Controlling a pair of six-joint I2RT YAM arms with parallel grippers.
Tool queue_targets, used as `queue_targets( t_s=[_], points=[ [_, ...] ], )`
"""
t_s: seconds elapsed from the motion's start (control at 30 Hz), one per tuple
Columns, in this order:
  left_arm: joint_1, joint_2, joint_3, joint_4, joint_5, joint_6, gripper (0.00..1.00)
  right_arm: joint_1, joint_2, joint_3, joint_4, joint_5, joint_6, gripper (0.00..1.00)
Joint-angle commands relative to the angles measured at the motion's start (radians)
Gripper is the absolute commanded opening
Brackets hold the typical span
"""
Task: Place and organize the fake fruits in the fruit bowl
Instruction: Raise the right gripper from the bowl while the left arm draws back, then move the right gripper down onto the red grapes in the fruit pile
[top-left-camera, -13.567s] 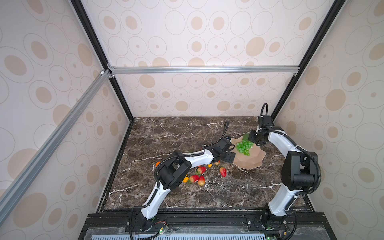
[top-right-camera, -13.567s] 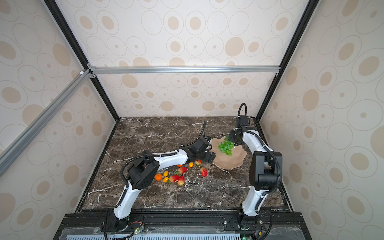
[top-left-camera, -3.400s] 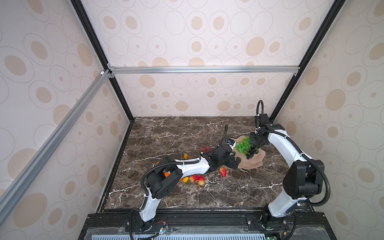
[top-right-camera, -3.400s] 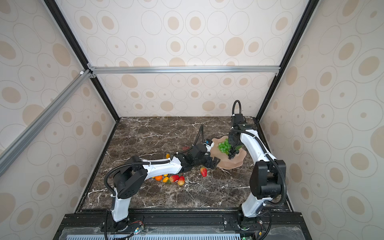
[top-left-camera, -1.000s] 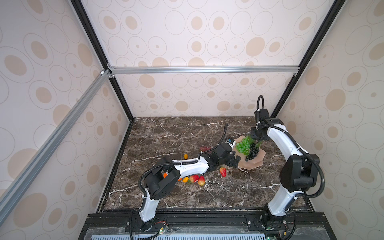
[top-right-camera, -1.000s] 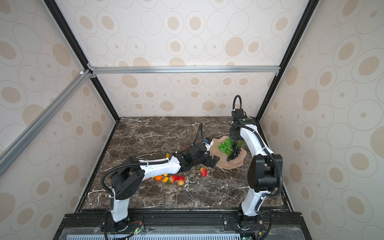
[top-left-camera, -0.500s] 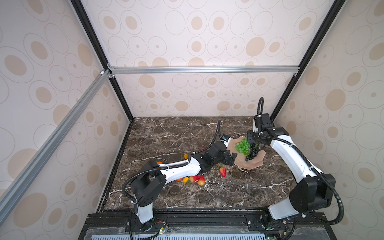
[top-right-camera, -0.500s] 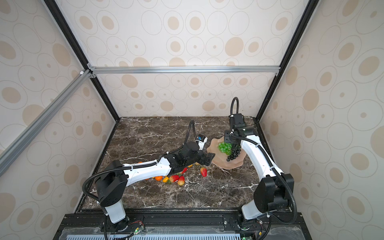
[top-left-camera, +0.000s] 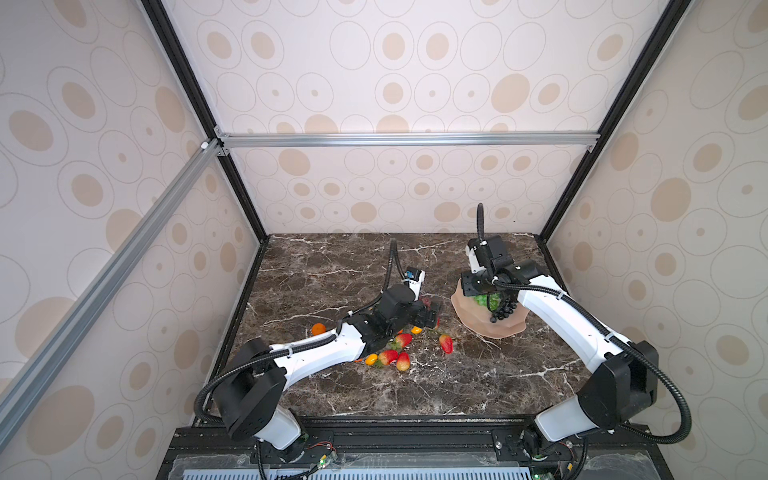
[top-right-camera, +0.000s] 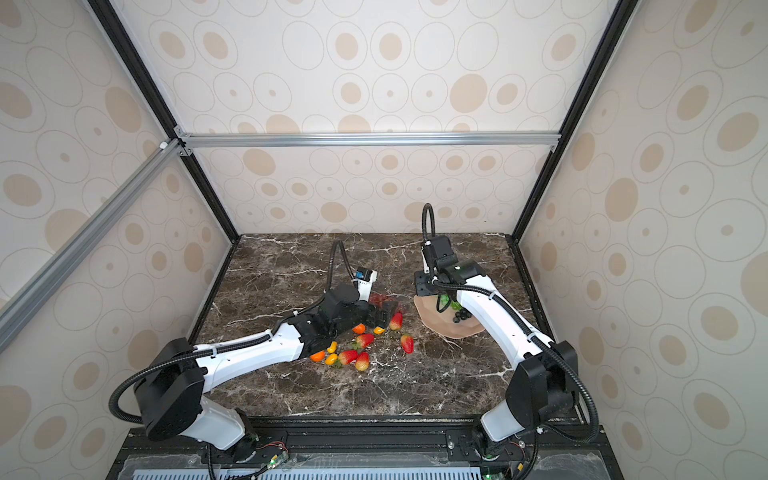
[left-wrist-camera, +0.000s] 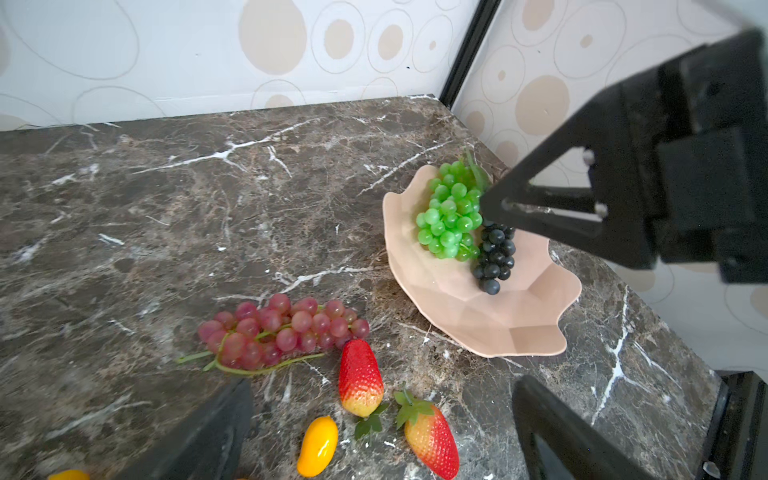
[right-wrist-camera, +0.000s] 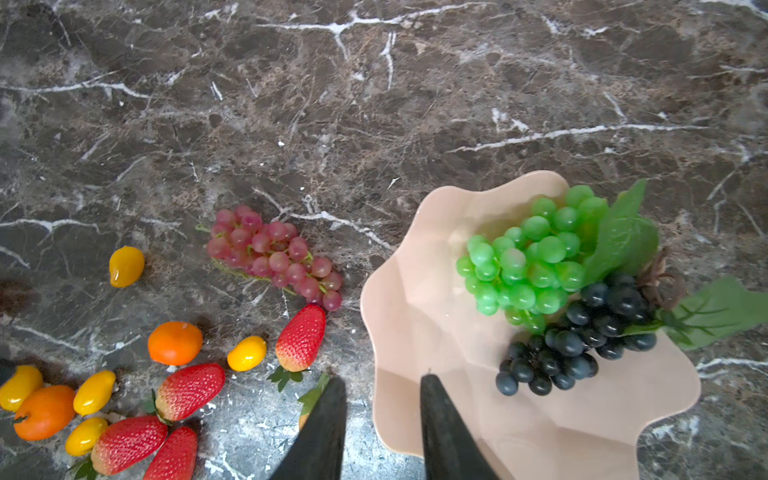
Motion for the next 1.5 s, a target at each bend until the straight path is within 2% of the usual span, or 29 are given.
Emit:
queue_targets(
  t_s=[0.0, 0.23, 0.7, 1.13, 1.47],
  points=[
    [0.037, -0.076, -0.053, 0.043, -0.017, -0.038, 0.98, 0.042, 0.046, 0.02, 0.003, -0.008, 0.016, 0.32],
    [0.148, -0.215, -0.186, 0.066, 0.025, -0.088, 0.98, 0.127, 0.137, 0.076, -0.001, -0.016, 0.008, 0.27],
    [0.332, -0.393, -0.389, 0.12, 0.141, -0.17, 0.98, 0.282, 0.34, 0.229, -0.038, 0.0, -0.018, 0.21],
    [0.529, -0.503, -0.518, 0.158, 0.311, -0.244, 0.98, 0.382, 0.612, 0.513, -0.171, 0.098, -0.135, 0.2],
    [0.592, -0.536, -0.556, 0.165, 0.353, -0.267, 0.98, 0.404, 0.793, 0.725, -0.289, 0.202, -0.202, 0.22]
  ],
)
